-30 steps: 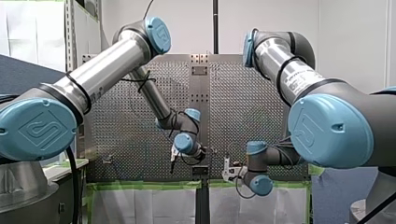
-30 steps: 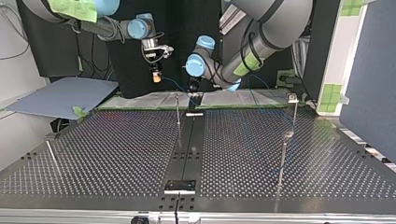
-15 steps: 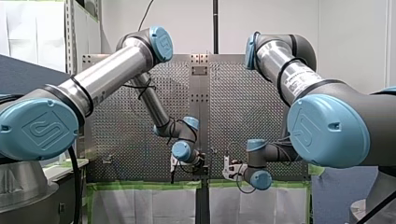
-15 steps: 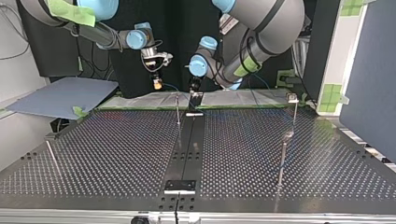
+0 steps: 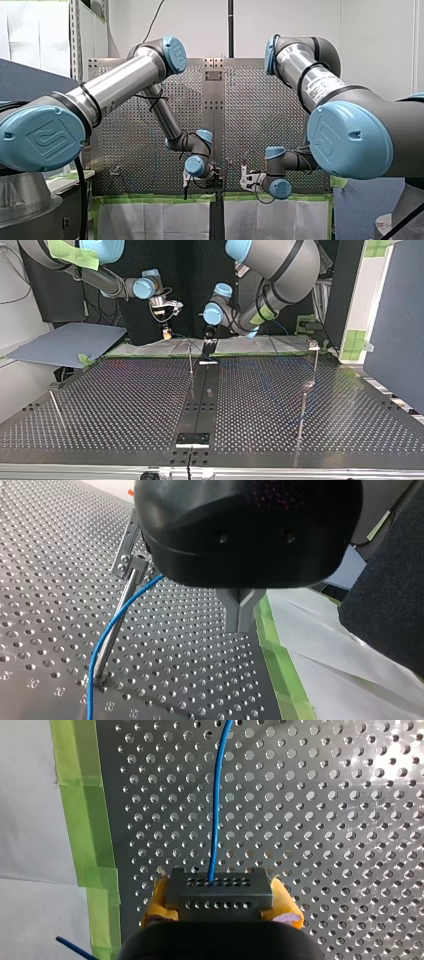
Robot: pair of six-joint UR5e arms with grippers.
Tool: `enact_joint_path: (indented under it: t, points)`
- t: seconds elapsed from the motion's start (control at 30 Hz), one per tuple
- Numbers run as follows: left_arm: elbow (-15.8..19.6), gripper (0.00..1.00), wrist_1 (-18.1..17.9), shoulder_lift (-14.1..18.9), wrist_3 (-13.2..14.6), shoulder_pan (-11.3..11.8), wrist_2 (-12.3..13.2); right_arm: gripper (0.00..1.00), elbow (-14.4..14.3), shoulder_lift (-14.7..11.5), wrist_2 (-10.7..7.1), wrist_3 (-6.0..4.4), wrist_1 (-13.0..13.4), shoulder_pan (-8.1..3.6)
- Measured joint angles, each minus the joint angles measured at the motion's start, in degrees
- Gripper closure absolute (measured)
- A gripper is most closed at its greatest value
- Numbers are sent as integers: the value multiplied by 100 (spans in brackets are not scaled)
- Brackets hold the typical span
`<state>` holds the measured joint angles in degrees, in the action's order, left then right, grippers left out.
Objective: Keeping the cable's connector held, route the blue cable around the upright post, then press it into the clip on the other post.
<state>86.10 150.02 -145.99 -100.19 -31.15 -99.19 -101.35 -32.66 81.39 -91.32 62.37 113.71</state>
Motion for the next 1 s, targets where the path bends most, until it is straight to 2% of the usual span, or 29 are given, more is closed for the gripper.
enact_joint_path:
  t: [0.27, 0.43, 0.53, 0.6, 0.67, 0.83, 0.9, 1.0]
  points:
    - [-1, 100, 108, 5, 395, 40, -56, 100, 5, 1, -62, 106, -65, 1]
    - [-4, 100, 118, 6, 705, 60, -105, 100, 5, 3, -143, 253, -130, 28]
    - [-2, 100, 117, 7, 871, 71, -120, 100, 5, 2, -220, 383, -183, 15]
    - [-3, 100, 116, 8, 984, 75, -145, 100, 9, 1, -263, 432, -192, 5]
    - [-3, 100, 116, 8, 1075, 77, -184, 100, 22, 0, -282, 422, -199, -3]
    - [-3, 100, 87, 8, 1321, 76, -326, 100, 100, 0, -311, 262, -220, -59]
    - [-24, 100, 22, 7, 1328, 59, -373, 100, 149, 0, -320, 218, -235, -89]
    - [-107, 100, -63, 9, 1231, 16, -446, 100, 255, -2, -328, 208, -312, -120]
